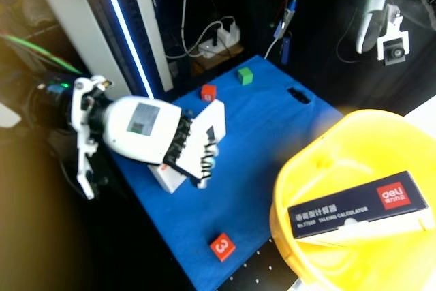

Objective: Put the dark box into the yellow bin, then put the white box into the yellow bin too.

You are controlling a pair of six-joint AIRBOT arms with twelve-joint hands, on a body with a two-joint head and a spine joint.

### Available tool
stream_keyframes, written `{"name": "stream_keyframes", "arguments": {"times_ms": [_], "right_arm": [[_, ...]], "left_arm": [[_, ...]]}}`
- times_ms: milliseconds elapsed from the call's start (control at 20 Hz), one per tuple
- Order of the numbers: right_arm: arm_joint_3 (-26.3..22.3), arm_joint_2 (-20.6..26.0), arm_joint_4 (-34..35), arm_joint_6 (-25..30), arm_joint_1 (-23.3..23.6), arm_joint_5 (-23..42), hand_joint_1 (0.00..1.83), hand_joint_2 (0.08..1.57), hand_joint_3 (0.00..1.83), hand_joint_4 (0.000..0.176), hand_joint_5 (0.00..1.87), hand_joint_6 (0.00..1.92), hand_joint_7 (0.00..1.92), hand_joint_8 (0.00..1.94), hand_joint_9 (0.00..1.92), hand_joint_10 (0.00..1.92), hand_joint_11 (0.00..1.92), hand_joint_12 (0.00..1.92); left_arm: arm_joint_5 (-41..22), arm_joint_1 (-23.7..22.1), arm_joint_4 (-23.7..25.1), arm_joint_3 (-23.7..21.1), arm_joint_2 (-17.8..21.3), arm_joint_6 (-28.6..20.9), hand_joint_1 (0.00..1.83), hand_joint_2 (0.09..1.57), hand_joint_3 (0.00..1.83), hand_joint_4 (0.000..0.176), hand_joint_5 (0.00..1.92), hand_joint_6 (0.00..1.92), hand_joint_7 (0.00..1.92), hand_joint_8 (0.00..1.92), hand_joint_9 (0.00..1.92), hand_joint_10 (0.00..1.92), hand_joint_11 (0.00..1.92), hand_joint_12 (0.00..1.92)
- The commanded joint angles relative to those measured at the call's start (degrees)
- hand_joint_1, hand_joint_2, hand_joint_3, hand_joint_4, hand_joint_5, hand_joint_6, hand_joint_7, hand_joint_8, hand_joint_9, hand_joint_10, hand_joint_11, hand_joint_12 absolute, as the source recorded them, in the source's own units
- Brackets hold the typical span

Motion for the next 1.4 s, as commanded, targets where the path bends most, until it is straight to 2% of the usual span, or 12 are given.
{"name": "stream_keyframes", "arguments": {"times_ms": [0, 150, 200, 250, 400, 450, 500, 550, 800, 950, 1150, 1350], "right_arm": [[0.2, -0.2, 0.7, -0.1, 0.4, 6.3, 1.3, 1.01, 0.0, 0.0, 1.23, 0.37, 1.29, 0.64, 1.4, 0.2, 0.88, 1.38], [0.2, -0.2, 1.8, -0.1, 0.4, 8.0, 1.27, 1.03, 0.0, 0.0, 1.09, 0.72, 1.3, 0.53, 1.37, 0.15, 0.96, 1.09], [0.2, -0.2, 2.6, -0.1, 0.4, 9.4, 1.28, 1.02, 0.0, 0.0, 1.09, 0.69, 1.32, 0.51, 1.4, 0.14, 0.99, 1.1], [0.3, -0.1, 3.0, -0.1, 0.4, 10.2, 1.29, 1.02, 0.0, 0.0, 1.1, 0.66, 1.31, 0.57, 1.43, 0.16, 0.99, 1.23], [0.2, 0.2, 3.9, -0.1, 0.5, 11.8, 1.3, 1.03, 0.0, 0.0, 1.09, 0.66, 1.29, 0.63, 1.26, 0.68, 0.98, 1.39], [0.2, 0.3, 4.0, -0.1, 0.7, 12.1, 1.3, 1.03, 0.0, 0.0, 1.07, 0.67, 1.28, 0.67, 1.24, 0.75, 0.98, 1.42], [0.2, 0.3, 4.0, -0.1, 1.0, 12.5, 1.3, 1.03, 0.0, 0.0, 1.06, 0.67, 1.29, 0.64, 1.25, 0.73, 1.0, 1.38], [0.2, 0.3, 4.0, -0.1, 1.3, 13.1, 1.3, 1.04, 0.0, 0.0, 1.05, 0.69, 1.27, 0.68, 1.25, 0.76, 0.99, 1.43], [1.1, -0.2, 3.0, -0.1, 6.1, 13.6, 1.29, 1.06, 0.0, 0.0, 1.03, 0.73, 1.2, 0.8, 1.18, 0.8, 0.96, 1.37], [1.6, -0.2, 2.1, -0.2, 8.8, 13.6, 1.29, 1.06, 0.0, 0.0, 1.05, 0.65, 1.19, 0.86, 1.2, 0.85, 0.97, 1.46], [2.8, -0.4, 1.3, -0.8, 12.3, 13.6, 1.29, 1.05, 0.0, 0.0, 1.0, 0.78, 1.25, 0.71, 1.23, 0.76, 1.01, 1.33], [3.6, -0.7, 1.0, -4.7, 17.4, 13.6, 1.29, 1.04, 0.0, 0.0, 1.05, 0.69, 1.3, 0.61, 1.33, 0.46, 1.06, 1.19]], "left_arm": [[-6.3, -1.1, -3.1, -0.2, 0.6, -0.2, 0.95, 0.88, 0.0, 0.109, 0.31, 0.01, 0.18, 0.0, 0.16, 0.01, 0.0, 0.7], [-6.4, -1.5, -3.2, -1.1, 1.9, -0.2, 0.84, 0.89, 0.0, 0.163, 0.22, 0.0, 0.12, 0.0, 0.17, 0.01, 0.0, 0.91], [-6.3, -1.6, -3.2, -1.8, 2.5, -0.2, 0.82, 0.96, 0.01, 0.154, 0.24, 0.02, 0.14, 0.01, 0.16, 0.01, 0.0, 1.05], [-6.0, -1.5, -3.2, -2.7, 3.6, 0.0, 0.94, 0.95, 0.0, 0.166, 0.38, 0.05, 0.22, 0.01, 0.14, 0.0, 0.0, 0.74], [-5.4, -1.6, -3.2, -4.0, 4.8, 1.4, 1.07, 0.96, 0.01, 0.01, 0.32, 0.01, 0.21, 0.01, 0.25, 0.02, 0.0, 0.86], [-5.4, -1.6, -3.2, -4.0, 4.9, 1.4, 1.09, 0.98, 0.01, 0.025, 0.28, 0.0, 0.12, 0.0, 0.17, 0.0, 0.0, 0.77], [-5.4, -1.6, -3.2, -4.0, 4.9, 1.5, 1.1, 0.97, 0.0, 0.0, 0.29, 0.0, 0.2, 0.02, 0.27, 0.03, 0.0, 0.82], [-5.4, -1.6, -3.3, -4.0, 4.9, 1.6, 1.08, 0.96, 0.0, 0.032, 0.31, 0.01, 0.2, 0.01, 0.26, 0.02, 0.0, 0.86], [-5.1, -1.4, -3.6, -4.0, 4.8, 2.4, 1.17, 0.95, 0.0, 0.064, 0.33, 0.01, 0.28, 0.01, 0.35, 0.01, 0.02, 0.83], [-5.1, -1.3, -3.7, -4.1, 4.8, 2.5, 1.21, 0.96, 0.0, 0.021, 0.28, 0.0, 0.26, 0.0, 0.35, 0.0, 0.04, 0.77], [-5.1, -0.9, -4.0, -4.1, 4.6, 2.6, 1.15, 0.88, 0.0, 0.075, 0.32, 0.0, 0.25, 0.01, 0.33, 0.0, 0.03, 0.79], [-5.4, -0.8, -4.0, -4.4, 4.6, 2.6, 1.14, 0.89, 0.0, 0.065, 0.3, 0.0, 0.24, 0.0, 0.3, 0.0, 0.0, 0.77]]}}
